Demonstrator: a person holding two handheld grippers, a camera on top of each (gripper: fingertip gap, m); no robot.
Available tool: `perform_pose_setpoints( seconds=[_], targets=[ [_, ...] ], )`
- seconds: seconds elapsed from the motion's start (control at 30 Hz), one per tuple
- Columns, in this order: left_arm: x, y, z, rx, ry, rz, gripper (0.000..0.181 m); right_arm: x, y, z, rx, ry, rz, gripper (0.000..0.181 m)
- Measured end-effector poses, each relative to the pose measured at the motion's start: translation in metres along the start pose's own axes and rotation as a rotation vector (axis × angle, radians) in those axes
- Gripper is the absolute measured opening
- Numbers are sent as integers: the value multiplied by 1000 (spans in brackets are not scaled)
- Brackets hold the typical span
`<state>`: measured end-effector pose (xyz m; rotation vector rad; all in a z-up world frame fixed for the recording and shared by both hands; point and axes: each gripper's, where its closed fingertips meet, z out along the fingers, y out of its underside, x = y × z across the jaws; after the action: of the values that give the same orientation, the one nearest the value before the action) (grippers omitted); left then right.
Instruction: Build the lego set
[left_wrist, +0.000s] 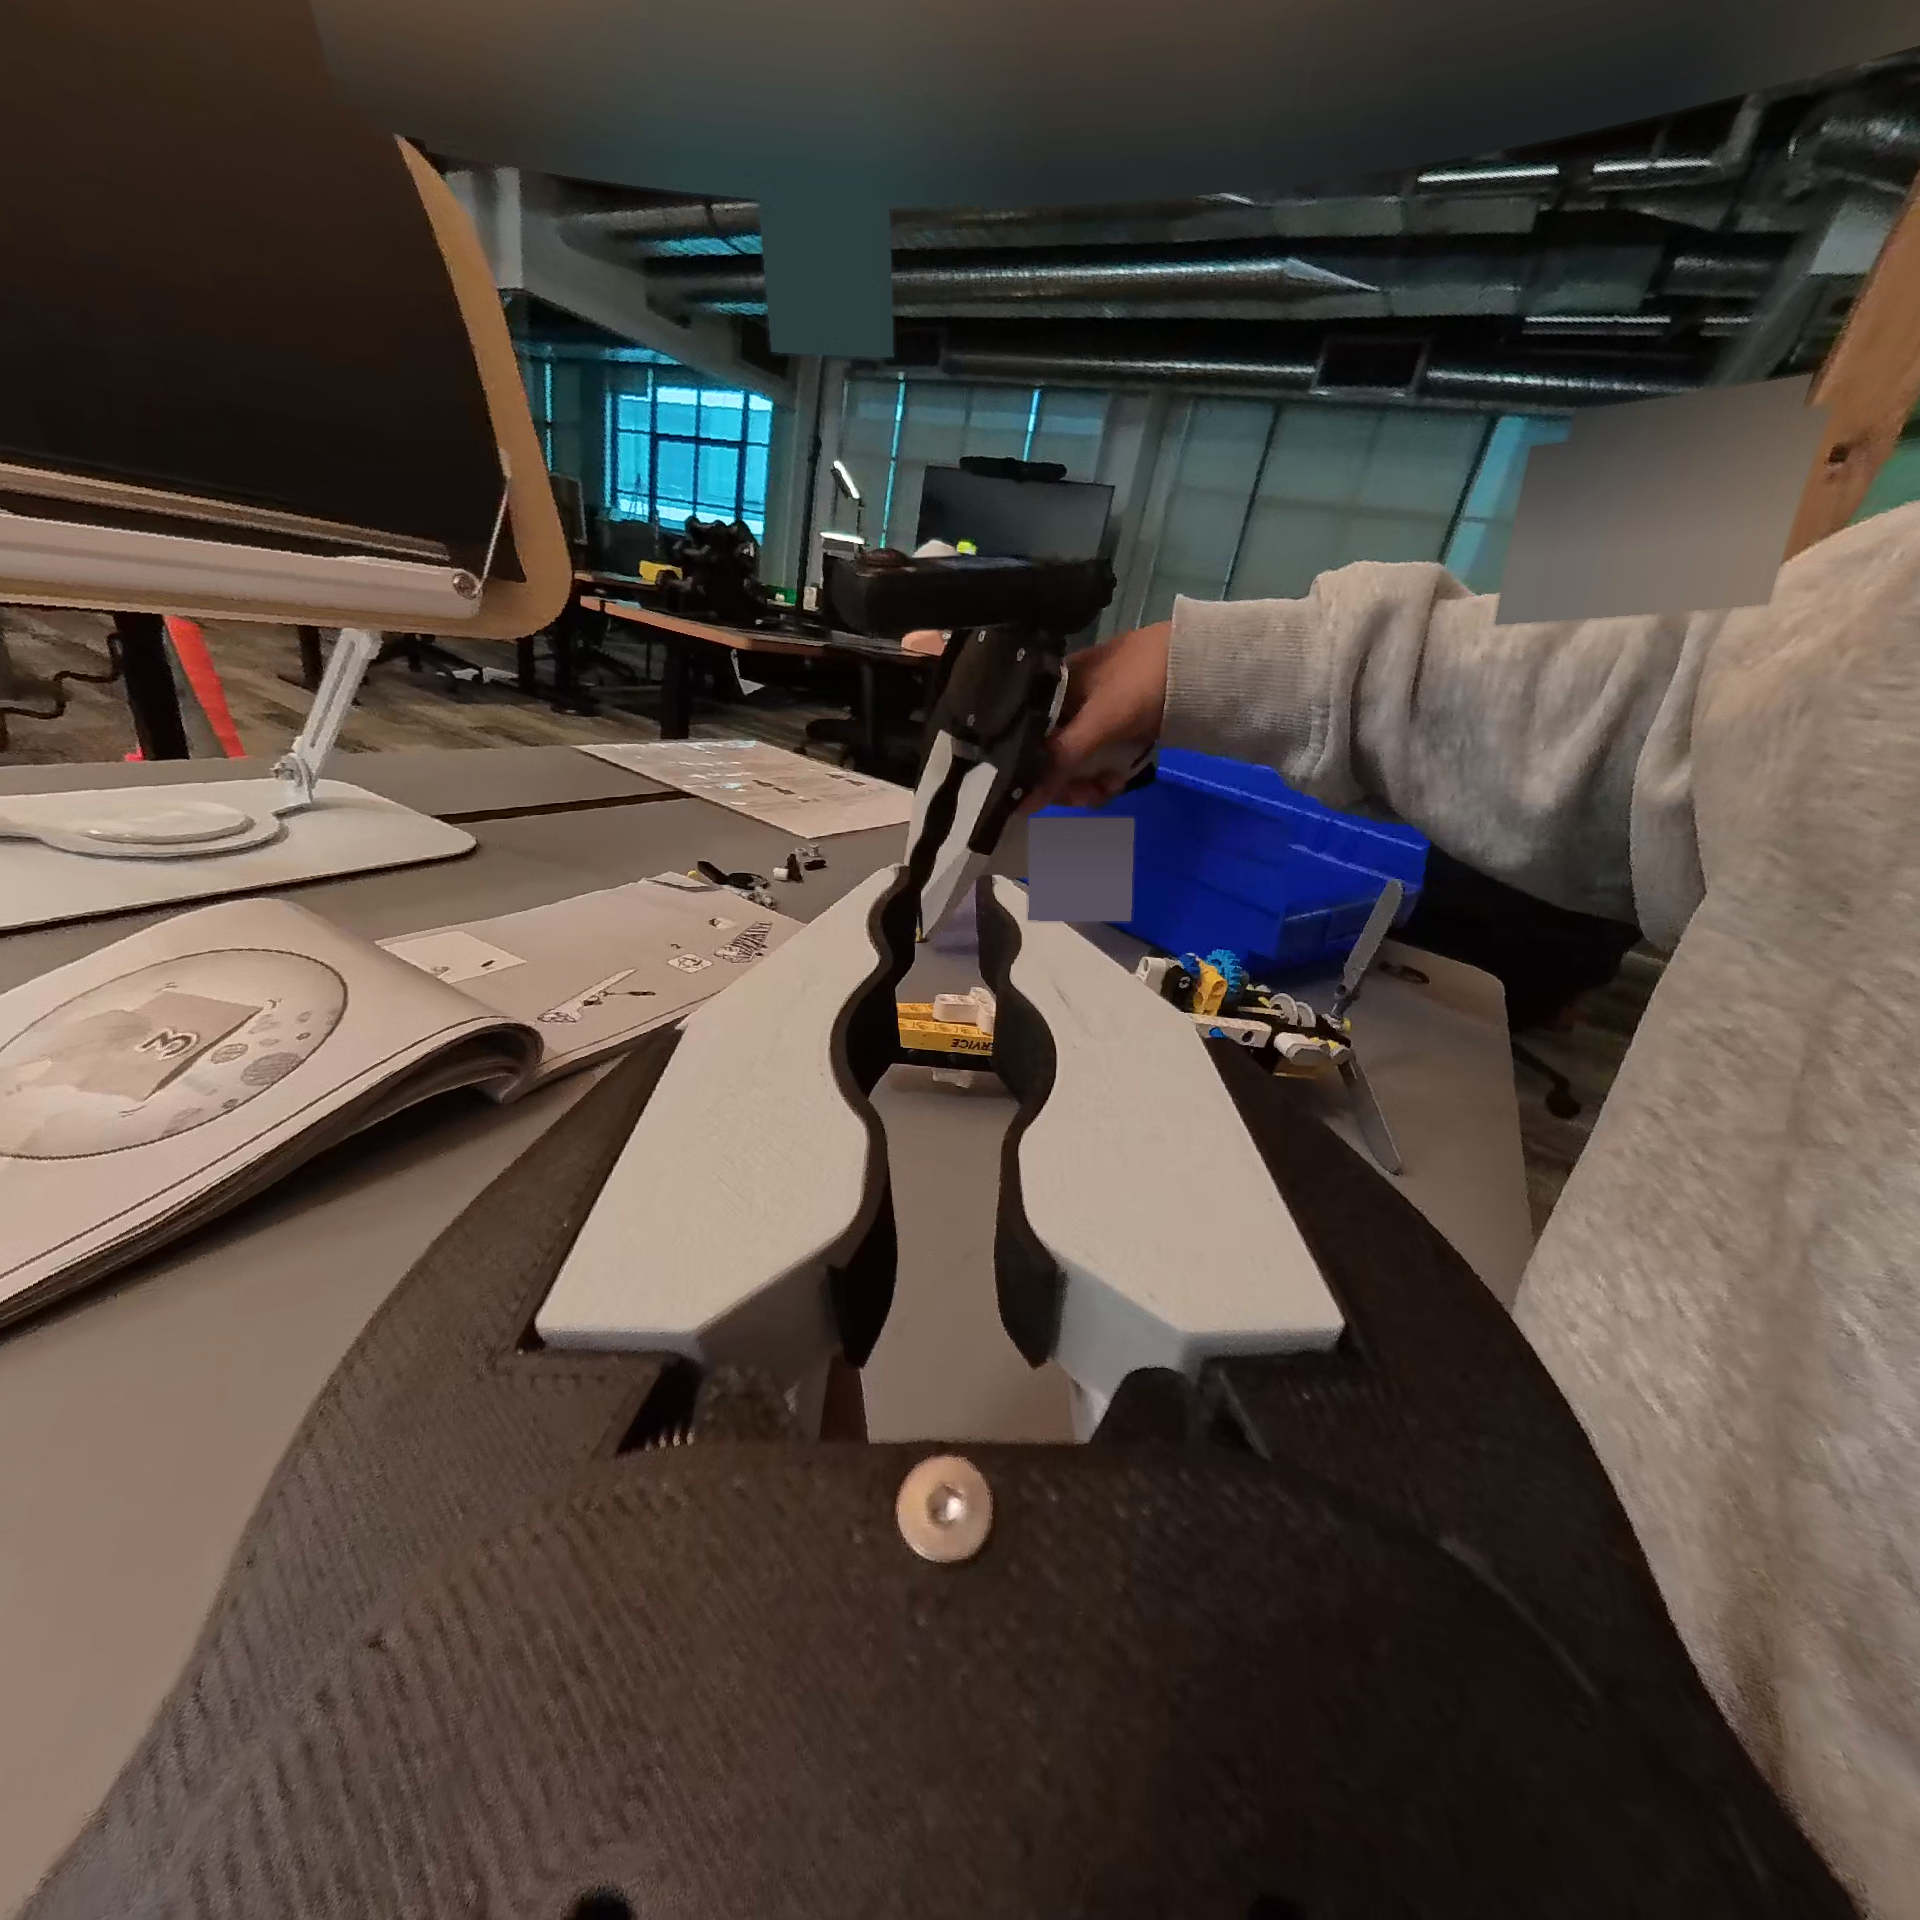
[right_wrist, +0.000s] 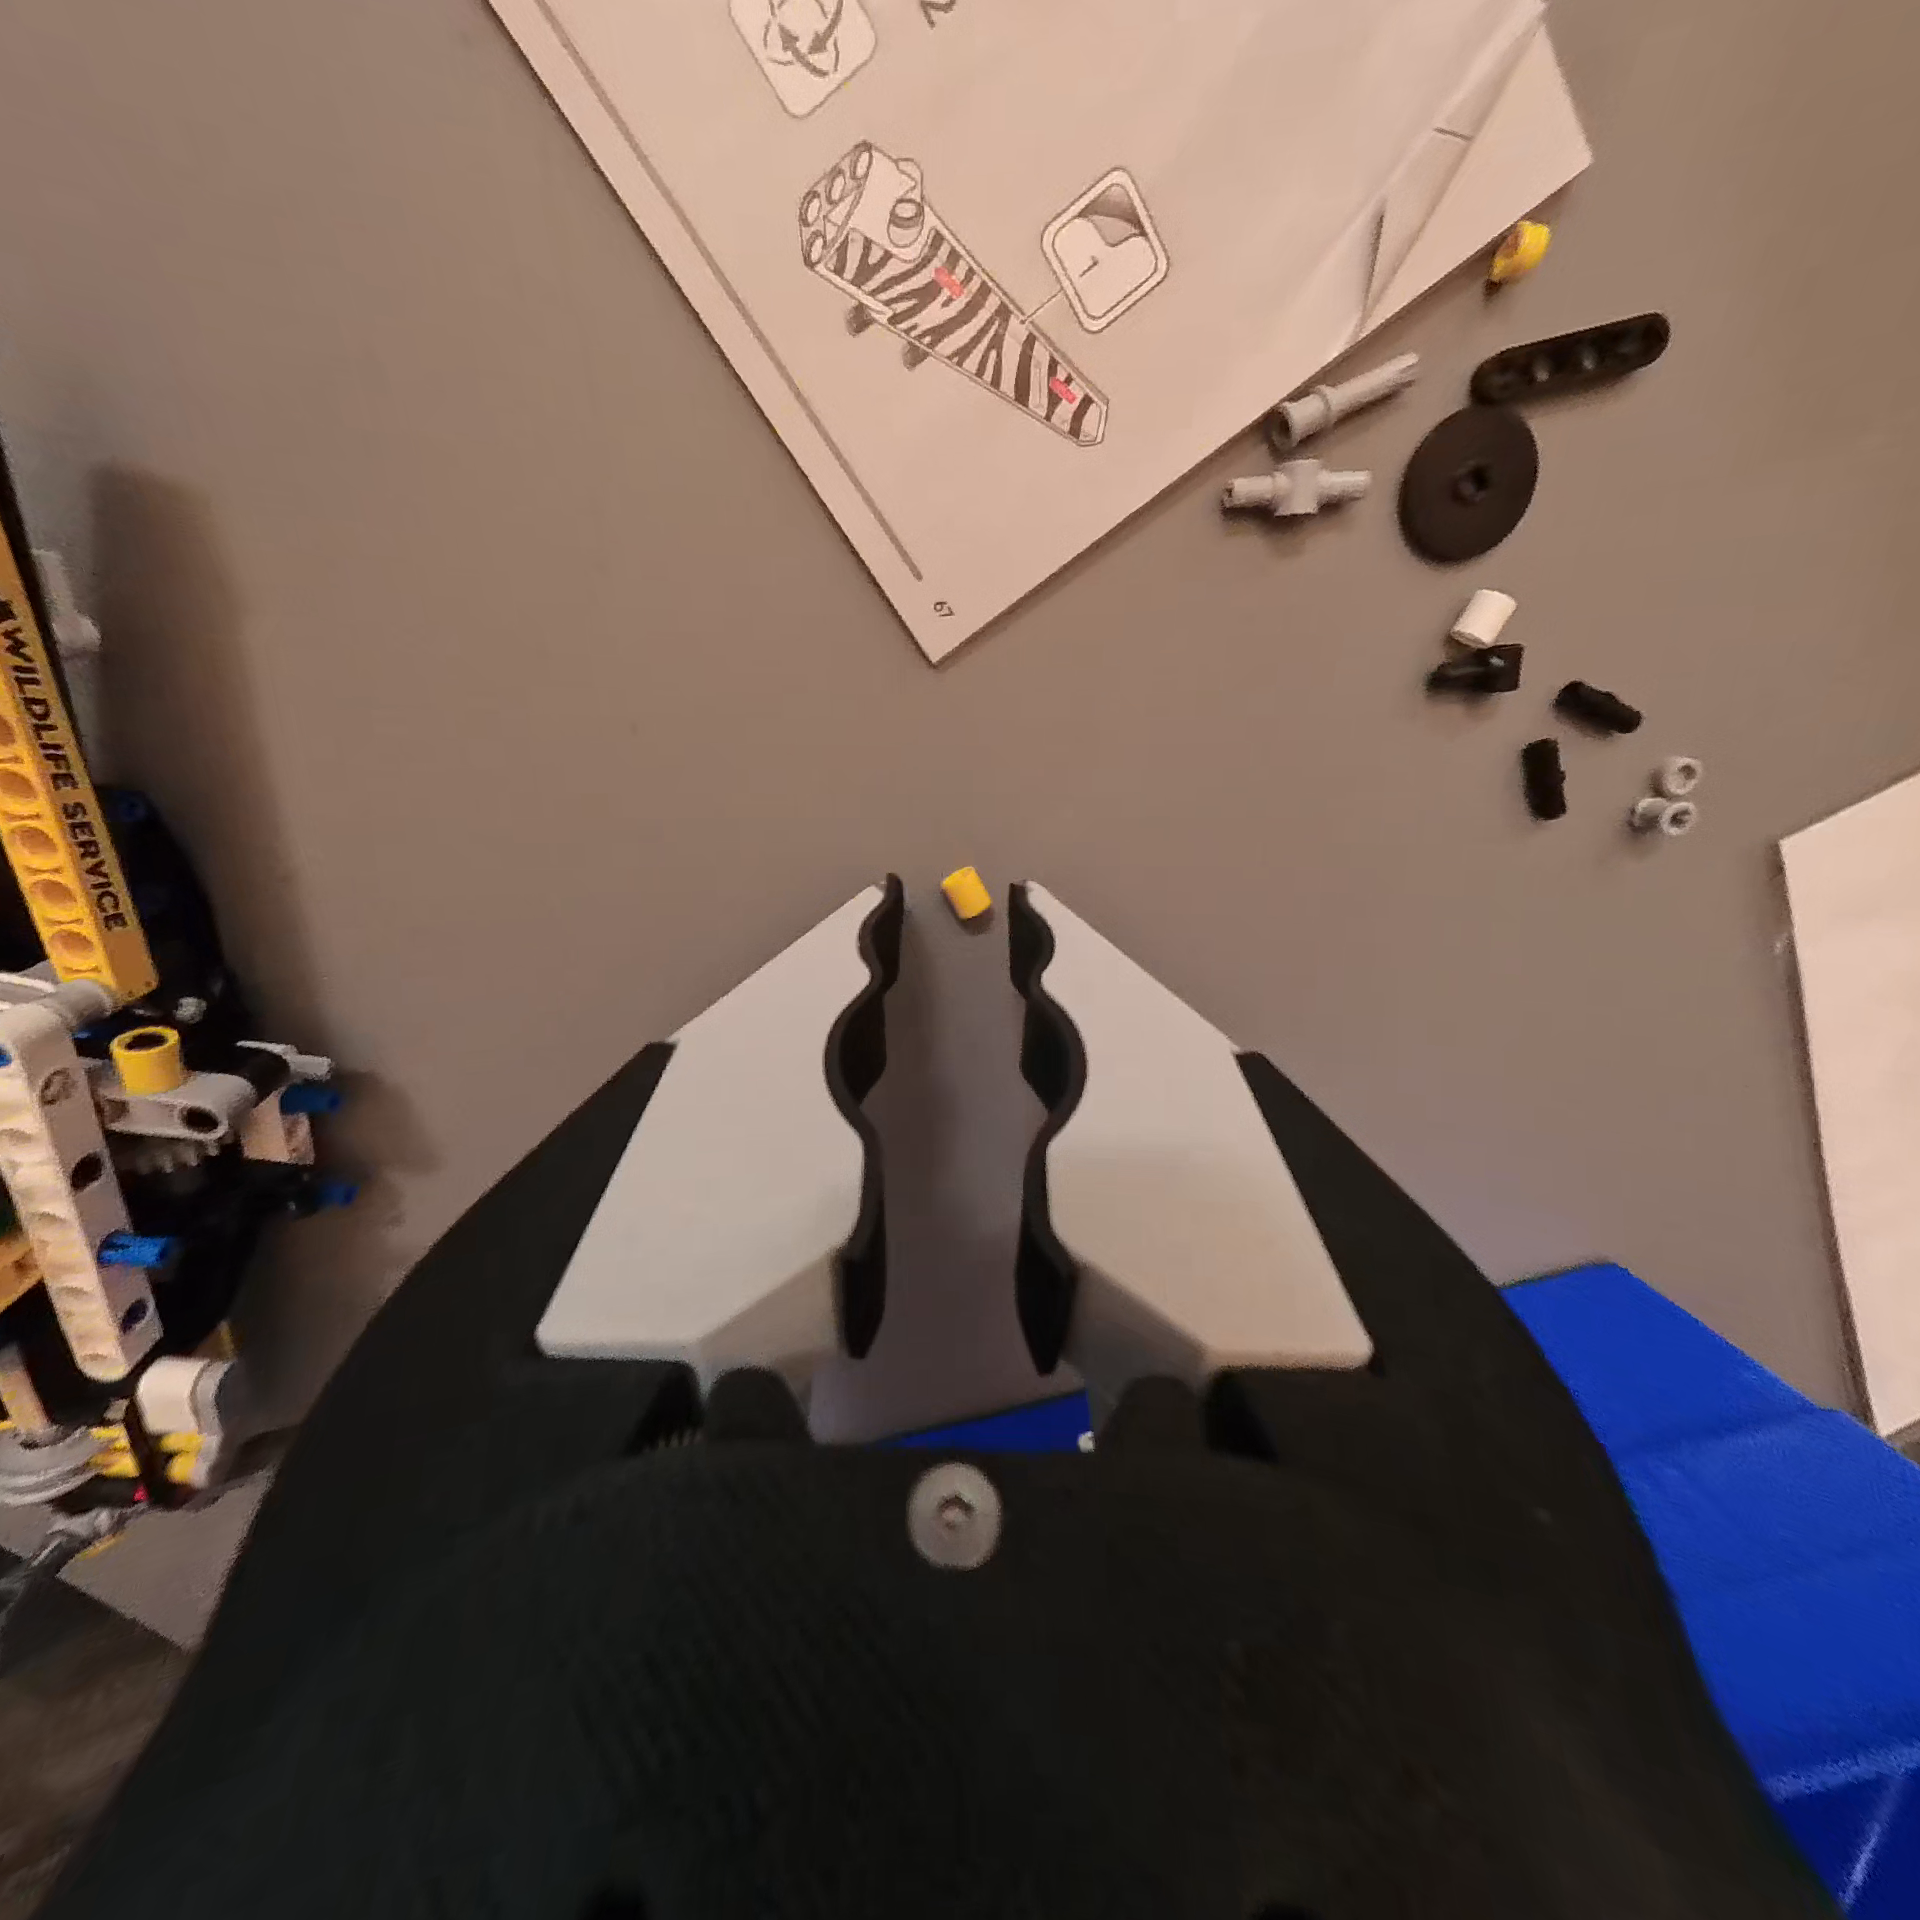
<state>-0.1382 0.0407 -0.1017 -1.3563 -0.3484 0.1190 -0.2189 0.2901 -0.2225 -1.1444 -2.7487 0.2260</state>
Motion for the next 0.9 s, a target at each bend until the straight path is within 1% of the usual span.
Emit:
perform_pose_setpoints(
  seconds=[0.13, 0.23, 0.37, 0.53, 0.6, 0.67, 0.7, 0.8, 0.9],
  targets=[
    [-2, 0, -1, 3, -6, -7, 9, 4, 2, 5, -24, 4, -3, 5],
    [-2, 0, 0, 0, -4, -4, 9, 12, -5, 3, 2, 44, -6, 0],
    [-1, 0, 1, -4, 2, 1, 9, 45, -23, -2, 71, 180, 24, 0],
    [-1, 0, 1, -2, 0, -5, 9, 91, -36, -3, 71, 278, 111, 0],
    [-2, 0, 0, 0, -3, -6, 9, 109, -33, -6, 56, 313, 154, 0],
    [-3, 0, 0, 1, -5, -7, 9, 114, -23, -6, 26, 278, 187, 0],
    [-3, 0, 0, 1, -6, -7, 9, 116, -18, -7, 16, 264, 197, 5],
    [-1, 0, 0, -3, 5, -5, 9, 131, 1, -9, -4, 282, 252, 9],
    [2, 1, 1, -8, 13, 9, 9, 140, 11, -7, -5, 277, 298, 12]
  ],
)
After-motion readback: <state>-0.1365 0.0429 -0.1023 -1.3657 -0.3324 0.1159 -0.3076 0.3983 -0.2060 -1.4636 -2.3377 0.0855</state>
